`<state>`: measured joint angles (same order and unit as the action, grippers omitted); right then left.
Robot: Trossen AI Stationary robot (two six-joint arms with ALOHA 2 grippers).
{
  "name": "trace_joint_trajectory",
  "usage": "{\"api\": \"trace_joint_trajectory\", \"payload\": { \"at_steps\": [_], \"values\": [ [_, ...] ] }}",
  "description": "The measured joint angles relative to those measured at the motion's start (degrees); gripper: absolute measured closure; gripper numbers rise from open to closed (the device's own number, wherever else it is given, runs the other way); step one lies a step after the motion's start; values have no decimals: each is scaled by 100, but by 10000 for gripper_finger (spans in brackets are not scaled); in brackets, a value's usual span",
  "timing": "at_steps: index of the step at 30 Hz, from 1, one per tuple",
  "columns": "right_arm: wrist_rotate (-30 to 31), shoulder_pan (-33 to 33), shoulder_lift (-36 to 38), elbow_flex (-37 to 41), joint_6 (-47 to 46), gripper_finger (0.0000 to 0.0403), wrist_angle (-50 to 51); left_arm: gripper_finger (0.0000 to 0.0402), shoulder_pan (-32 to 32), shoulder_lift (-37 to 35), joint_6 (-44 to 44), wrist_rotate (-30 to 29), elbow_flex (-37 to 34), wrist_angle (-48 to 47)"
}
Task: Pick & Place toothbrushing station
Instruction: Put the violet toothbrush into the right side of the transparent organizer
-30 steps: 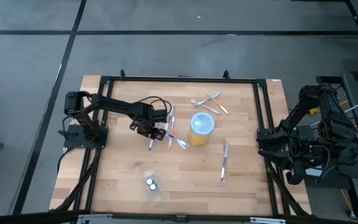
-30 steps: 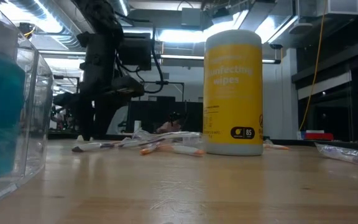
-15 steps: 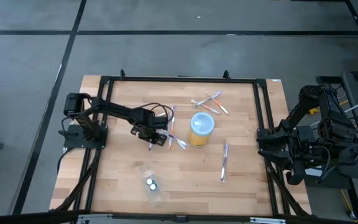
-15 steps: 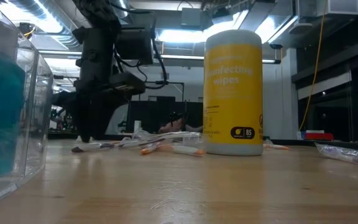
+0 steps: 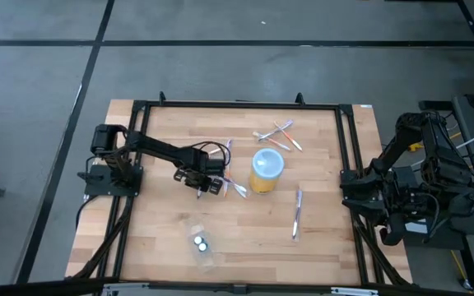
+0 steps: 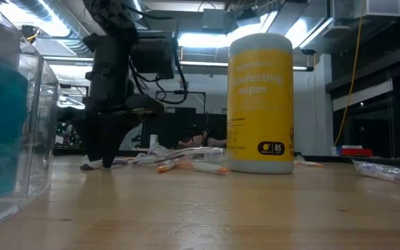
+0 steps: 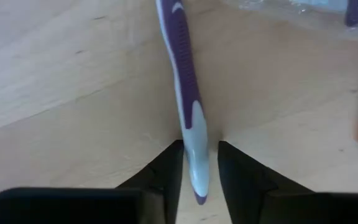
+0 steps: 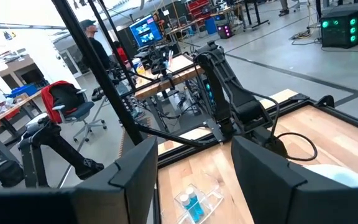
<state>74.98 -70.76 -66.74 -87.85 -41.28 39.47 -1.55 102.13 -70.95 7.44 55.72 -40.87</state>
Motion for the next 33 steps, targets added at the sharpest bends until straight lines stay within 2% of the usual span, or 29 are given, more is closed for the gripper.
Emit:
{"api": "trace_joint_trajectory", "payload": {
  "at_steps": [6, 13, 20, 23, 27, 30, 33],
  "values": [
    [4, 0, 0, 0, 79, 195, -51, 385, 180, -5, -117, -267, 2, -125],
    [46, 0, -95, 1, 149, 195, -231, 385, 306, -442, -370, -560, -71, -82],
    [-297, 136, -241, 2, 96, 195, -410, 385, 450, -1773, -461, -1099, -59, 471],
    [-801, 357, -301, 0, 89, 195, -569, 385, 819, -2346, -303, -1488, -51, 1146],
    [-2009, 972, -445, 0, 364, 195, -892, 385, 1523, -2836, -296, -2246, -46, 1990],
    [-2771, 1476, -500, 2, 670, 195, -1159, 385, 2130, -2994, 251, -2857, -46, 2939],
    [-3707, 2056, -579, 0, 1071, 195, -1643, 385, 2650, -2990, 1030, -3133, -42, 4265]
  ]
}}
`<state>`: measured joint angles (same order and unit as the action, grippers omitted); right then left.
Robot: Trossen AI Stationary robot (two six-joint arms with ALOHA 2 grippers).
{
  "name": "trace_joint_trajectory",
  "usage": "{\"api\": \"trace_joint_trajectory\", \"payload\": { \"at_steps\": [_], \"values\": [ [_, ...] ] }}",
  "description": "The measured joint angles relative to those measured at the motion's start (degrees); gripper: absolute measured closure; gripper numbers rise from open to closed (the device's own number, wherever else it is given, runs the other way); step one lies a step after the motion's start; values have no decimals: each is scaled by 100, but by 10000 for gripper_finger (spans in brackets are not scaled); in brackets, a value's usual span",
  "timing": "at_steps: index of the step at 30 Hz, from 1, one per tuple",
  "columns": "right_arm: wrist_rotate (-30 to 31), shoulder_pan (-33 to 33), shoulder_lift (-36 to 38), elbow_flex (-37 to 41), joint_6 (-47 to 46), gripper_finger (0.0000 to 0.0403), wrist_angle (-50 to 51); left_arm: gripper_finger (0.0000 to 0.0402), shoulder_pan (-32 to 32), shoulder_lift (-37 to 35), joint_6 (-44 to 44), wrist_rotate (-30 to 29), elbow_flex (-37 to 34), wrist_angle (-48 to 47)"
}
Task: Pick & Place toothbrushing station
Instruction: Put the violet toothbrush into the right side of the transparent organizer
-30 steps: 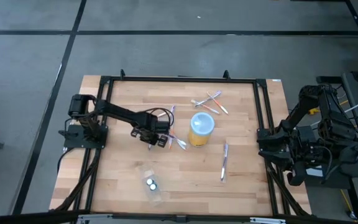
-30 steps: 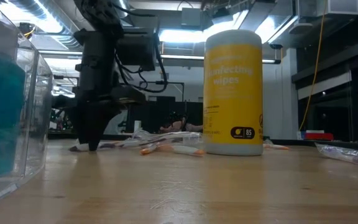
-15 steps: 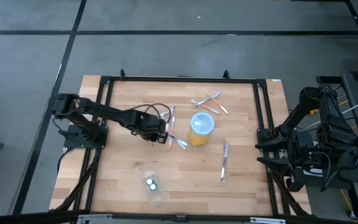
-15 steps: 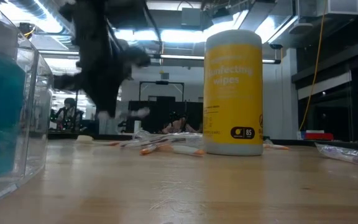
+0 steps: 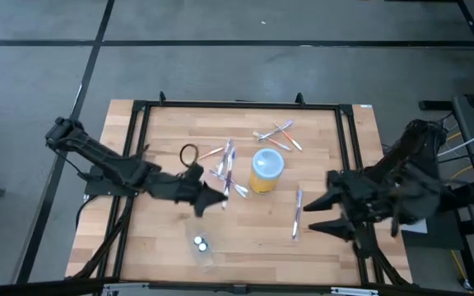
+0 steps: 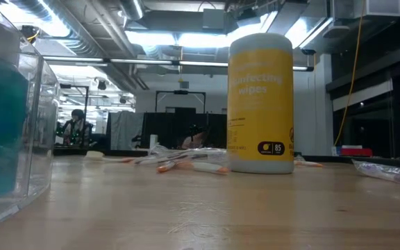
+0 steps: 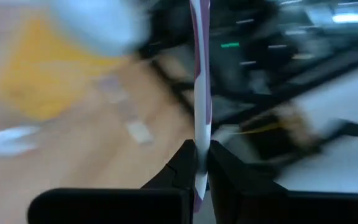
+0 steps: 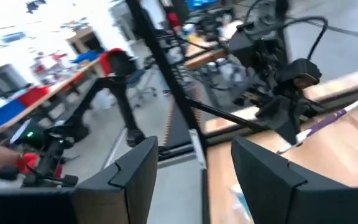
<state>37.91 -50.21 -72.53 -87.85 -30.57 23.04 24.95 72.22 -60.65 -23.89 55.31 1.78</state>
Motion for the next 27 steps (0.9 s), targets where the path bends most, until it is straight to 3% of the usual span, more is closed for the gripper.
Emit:
{"api": "trace_joint_trajectory", "payload": {
  "at_steps": [5, 12, 18, 27],
  "values": [
    [-1613, 994, -293, -1, 239, 195, -538, 385, 629, 186, 917, -501, 13, 1417],
    [-3406, 2003, -1035, 4, 101, 195, -1318, 385, 998, 674, 1342, -204, 11, 2461],
    [-3613, 2379, -1337, 2, -18, 195, -1488, 385, 1317, 928, 1448, -188, 11, 3041],
    [-3839, 2693, -1755, 0, -161, 195, -2083, 385, 1443, 955, 1498, -155, 11, 3100]
  ]
}}
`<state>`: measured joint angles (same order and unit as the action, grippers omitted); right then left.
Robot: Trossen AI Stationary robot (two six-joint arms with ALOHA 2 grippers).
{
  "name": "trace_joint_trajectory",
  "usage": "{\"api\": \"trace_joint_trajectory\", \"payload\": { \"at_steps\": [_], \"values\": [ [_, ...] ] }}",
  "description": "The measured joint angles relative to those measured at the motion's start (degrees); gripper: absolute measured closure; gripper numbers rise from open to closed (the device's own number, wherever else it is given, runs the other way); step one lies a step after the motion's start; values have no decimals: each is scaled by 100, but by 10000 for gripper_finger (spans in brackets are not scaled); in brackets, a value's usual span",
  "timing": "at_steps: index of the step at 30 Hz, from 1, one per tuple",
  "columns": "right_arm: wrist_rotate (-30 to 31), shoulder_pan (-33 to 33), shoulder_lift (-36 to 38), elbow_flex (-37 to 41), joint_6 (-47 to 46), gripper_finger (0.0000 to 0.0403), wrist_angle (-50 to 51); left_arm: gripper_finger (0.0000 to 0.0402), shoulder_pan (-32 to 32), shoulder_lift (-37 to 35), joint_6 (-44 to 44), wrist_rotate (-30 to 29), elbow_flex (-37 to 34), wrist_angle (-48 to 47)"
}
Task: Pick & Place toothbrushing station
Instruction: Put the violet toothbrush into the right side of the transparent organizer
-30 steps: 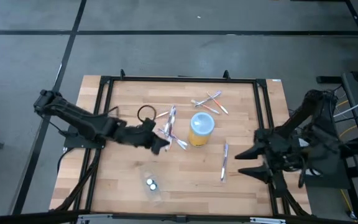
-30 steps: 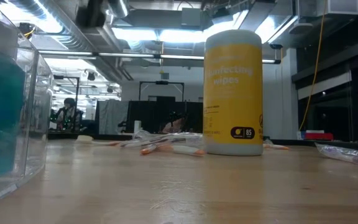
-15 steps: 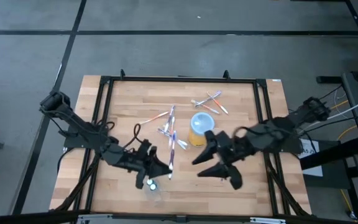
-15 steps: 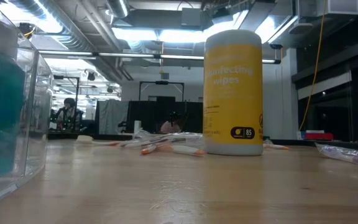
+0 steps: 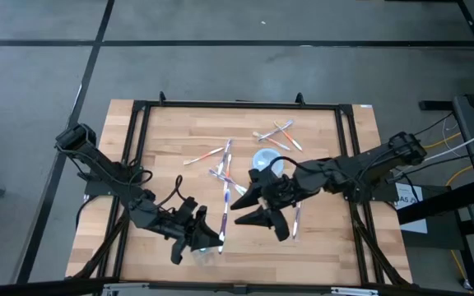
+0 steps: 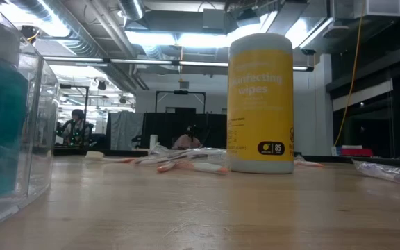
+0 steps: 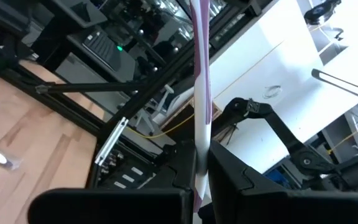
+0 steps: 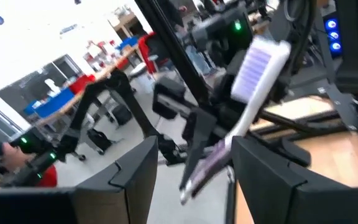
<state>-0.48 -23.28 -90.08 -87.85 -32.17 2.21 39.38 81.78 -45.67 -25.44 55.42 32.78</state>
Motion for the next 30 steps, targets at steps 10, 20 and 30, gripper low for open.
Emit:
{"api": "trace_joint_trajectory", "payload": {
  "at_steps": [10, 20, 30],
  "values": [
    [-81, 180, -233, 0, -38, 208, -367, 385, -2, 52, -2, 107, 0, 10],
    [-60, 160, -236, 0, 124, 337, -405, 385, -2, 57, 24, 135, 2, 31],
    [212, -87, -236, -57, 508, 389, -611, 378, 13, 55, 178, 58, 12, 29]
  ]
}}
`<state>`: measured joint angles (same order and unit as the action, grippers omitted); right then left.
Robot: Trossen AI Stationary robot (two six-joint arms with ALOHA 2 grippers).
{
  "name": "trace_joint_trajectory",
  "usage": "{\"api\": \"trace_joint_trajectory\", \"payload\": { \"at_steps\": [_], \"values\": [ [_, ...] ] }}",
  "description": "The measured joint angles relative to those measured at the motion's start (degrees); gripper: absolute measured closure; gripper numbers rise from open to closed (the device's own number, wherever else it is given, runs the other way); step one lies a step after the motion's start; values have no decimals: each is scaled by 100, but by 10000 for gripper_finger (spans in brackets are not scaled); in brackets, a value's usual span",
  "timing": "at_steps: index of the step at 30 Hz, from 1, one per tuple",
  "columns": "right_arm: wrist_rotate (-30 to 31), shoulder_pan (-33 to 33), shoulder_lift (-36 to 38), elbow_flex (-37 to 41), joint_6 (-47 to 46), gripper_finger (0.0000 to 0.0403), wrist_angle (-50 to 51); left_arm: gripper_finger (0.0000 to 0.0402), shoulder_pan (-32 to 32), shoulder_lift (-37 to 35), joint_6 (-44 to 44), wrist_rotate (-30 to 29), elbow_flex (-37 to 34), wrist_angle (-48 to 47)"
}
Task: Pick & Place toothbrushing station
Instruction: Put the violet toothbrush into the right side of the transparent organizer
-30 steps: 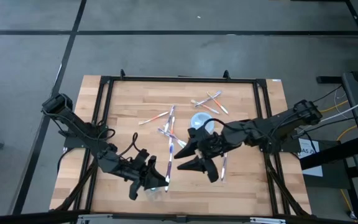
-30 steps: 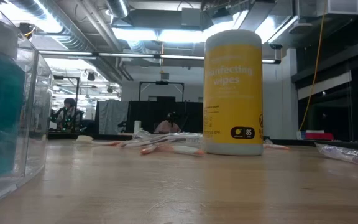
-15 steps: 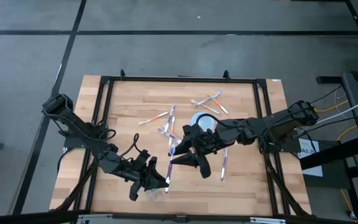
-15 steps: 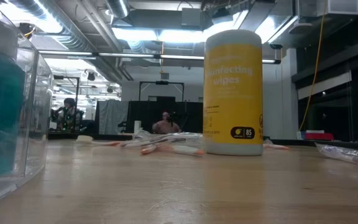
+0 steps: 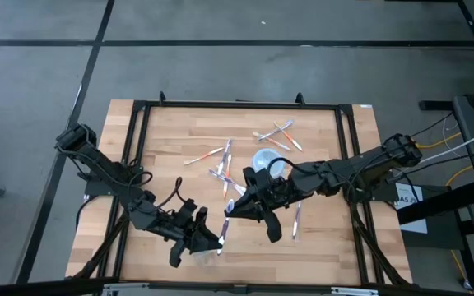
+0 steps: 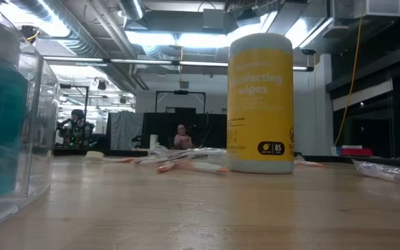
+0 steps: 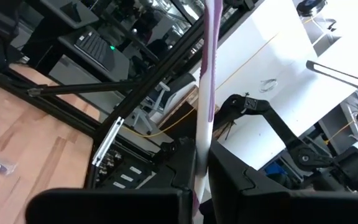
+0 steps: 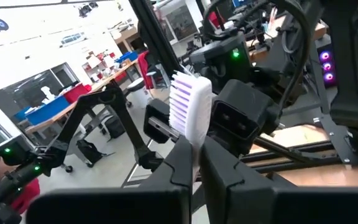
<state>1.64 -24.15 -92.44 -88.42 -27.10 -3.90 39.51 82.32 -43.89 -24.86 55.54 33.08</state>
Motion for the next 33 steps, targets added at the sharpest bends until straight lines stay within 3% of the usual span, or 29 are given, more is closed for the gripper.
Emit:
{"api": "trace_joint_trajectory", "payload": {
  "at_steps": [4, 10, 16, 18, 22, 28, 33],
  "values": [
    [160, -180, 8, -123, 174, 389, 5, 340, 18, -9, -112, -44, 5, -23],
    [224, -446, 118, -190, 24, 389, 320, 249, 76, 2, -468, 102, -8, -118],
    [372, -965, 90, -182, -270, 389, 519, 200, 137, -23, -25, -27, -8, -162],
    [360, -1085, 81, -182, -419, 389, 531, 202, 117, -131, -137, -294, -8, -839],
    [55, -1160, 72, -179, -603, 389, 472, 227, -13, -410, -1372, -829, -16, -3255],
    [-625, -1028, -167, -179, -454, 389, 501, 275, -229, -568, -1936, -464, 495, -5747],
    [-840, -846, -774, -352, 295, 389, 565, 296, -353, -568, -2735, -663, 1169, -8159]
  ]
}}
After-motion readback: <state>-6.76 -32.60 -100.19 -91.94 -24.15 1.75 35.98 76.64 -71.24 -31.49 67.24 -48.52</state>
